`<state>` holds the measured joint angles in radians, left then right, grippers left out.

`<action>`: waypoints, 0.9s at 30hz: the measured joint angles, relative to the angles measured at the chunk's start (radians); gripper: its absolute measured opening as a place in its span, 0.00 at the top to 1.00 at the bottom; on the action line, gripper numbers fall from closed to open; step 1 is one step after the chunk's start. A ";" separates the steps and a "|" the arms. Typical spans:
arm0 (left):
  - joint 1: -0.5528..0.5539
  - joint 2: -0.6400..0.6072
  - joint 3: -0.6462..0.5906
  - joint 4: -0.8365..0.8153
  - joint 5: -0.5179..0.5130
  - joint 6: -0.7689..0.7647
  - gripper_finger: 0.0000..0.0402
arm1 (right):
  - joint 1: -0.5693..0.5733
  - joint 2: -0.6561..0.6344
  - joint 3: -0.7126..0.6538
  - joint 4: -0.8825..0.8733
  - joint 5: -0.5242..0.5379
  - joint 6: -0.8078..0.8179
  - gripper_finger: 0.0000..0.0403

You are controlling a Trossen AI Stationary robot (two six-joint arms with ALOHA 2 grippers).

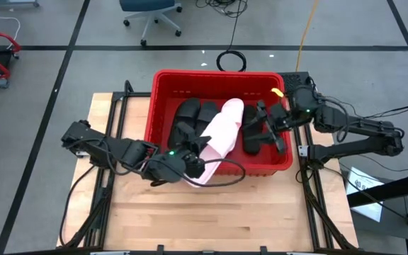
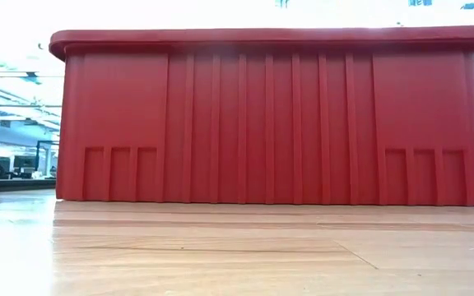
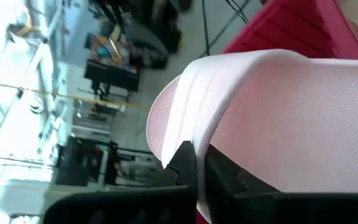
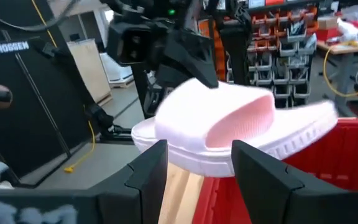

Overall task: Pick and place slides into bin
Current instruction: Put the pink slide into the red bin

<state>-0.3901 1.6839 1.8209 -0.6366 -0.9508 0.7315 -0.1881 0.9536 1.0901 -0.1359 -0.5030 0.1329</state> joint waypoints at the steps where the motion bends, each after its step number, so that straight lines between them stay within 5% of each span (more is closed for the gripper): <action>1: 0.000 0.000 -0.001 0.021 0.000 0.024 1.00 | 0.000 0.012 0.000 0.009 0.000 0.013 0.58; 27: 0.012 -0.001 -0.002 0.037 -0.108 0.019 1.00 | 0.001 0.073 0.000 0.170 -0.029 -0.016 0.58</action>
<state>-0.3779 1.6829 1.8191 -0.5993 -1.0591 0.7509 -0.1875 1.0262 1.0900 0.0338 -0.5318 0.1169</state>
